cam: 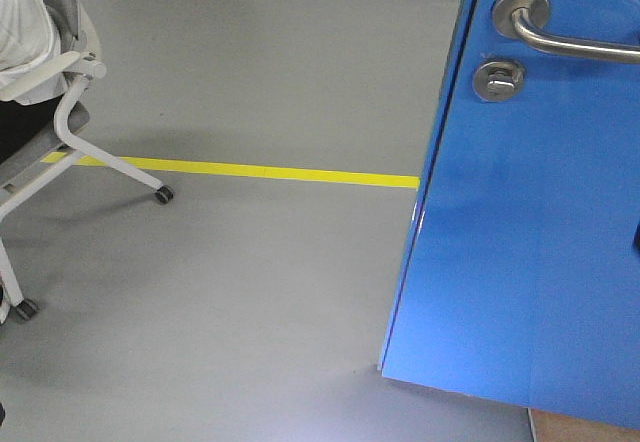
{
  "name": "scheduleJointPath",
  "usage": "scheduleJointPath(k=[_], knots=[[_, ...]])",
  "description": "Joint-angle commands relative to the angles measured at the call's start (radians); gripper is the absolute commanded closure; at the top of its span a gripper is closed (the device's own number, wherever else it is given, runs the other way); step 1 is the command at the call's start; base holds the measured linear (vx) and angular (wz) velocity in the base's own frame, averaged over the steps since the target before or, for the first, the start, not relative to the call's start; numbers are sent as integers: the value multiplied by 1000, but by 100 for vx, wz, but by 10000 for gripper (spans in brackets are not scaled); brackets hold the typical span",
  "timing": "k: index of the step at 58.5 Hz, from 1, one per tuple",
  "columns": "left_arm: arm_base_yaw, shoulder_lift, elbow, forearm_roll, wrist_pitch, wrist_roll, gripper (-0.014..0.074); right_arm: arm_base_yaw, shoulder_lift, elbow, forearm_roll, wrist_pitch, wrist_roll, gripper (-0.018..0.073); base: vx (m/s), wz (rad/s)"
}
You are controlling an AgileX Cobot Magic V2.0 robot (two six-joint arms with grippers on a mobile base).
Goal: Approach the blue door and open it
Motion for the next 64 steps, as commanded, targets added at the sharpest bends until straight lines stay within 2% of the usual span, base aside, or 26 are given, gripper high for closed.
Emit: scheduleJointPath(k=[1,11,24,27,31,64], knots=[[-1,-17,-32,1,-80,-4,526,-39,-73,82,-3,-200,-9,564,0,0],[-1,-17,-32,1,-80,-4,526,-135,-236,253,51,-297,-8,564,0,0],[-1,-17,-32,1,-80,-4,526,-139,-455,440,68,-337,2,564,0,0],[-1,-17,-32,1,-80,-4,526,-139,-507,435,74,-252,7,564,0,0],[-1,-17,-32,1,-80,-4,526,-139,-576,436,75,-220,6,564,0,0],[-1,-17,-32,1,-80,-4,526,-139,-577,436,98,-233,21,564,0,0]])
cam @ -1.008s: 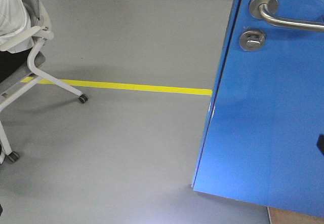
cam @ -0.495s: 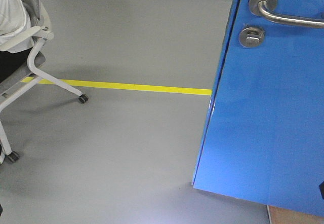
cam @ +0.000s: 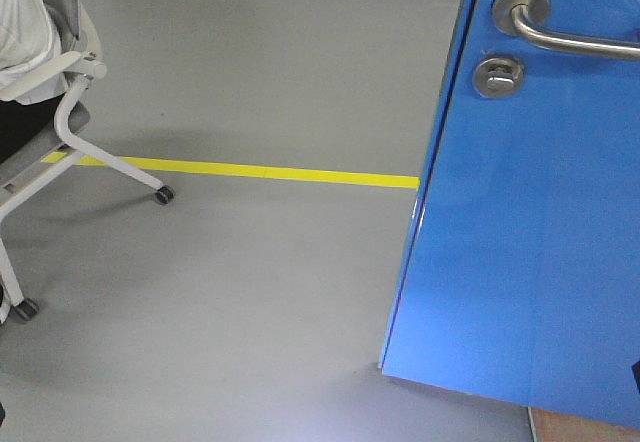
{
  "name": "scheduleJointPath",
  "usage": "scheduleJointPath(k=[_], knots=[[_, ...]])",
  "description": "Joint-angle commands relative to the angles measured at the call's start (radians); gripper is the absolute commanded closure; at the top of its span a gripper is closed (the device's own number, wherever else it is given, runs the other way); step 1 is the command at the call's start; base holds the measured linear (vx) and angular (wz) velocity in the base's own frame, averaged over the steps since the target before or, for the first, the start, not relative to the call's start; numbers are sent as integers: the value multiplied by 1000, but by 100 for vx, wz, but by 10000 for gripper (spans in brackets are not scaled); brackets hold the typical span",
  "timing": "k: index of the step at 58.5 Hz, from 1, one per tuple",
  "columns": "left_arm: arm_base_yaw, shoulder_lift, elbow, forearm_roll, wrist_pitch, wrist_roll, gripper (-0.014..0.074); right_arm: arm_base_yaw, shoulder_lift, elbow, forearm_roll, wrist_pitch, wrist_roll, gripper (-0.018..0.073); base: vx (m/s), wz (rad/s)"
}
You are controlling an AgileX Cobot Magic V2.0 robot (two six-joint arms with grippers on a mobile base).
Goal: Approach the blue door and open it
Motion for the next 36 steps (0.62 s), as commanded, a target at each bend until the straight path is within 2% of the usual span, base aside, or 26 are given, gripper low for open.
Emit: scheduleJointPath(k=[1,36], knots=[[-1,-17,-32,1,-82,-4,526,-6,-6,10,-1,-76,1,564,0,0],[-1,-17,-32,1,-82,-4,526,-6,-6,10,-1,-76,1,564,0,0]])
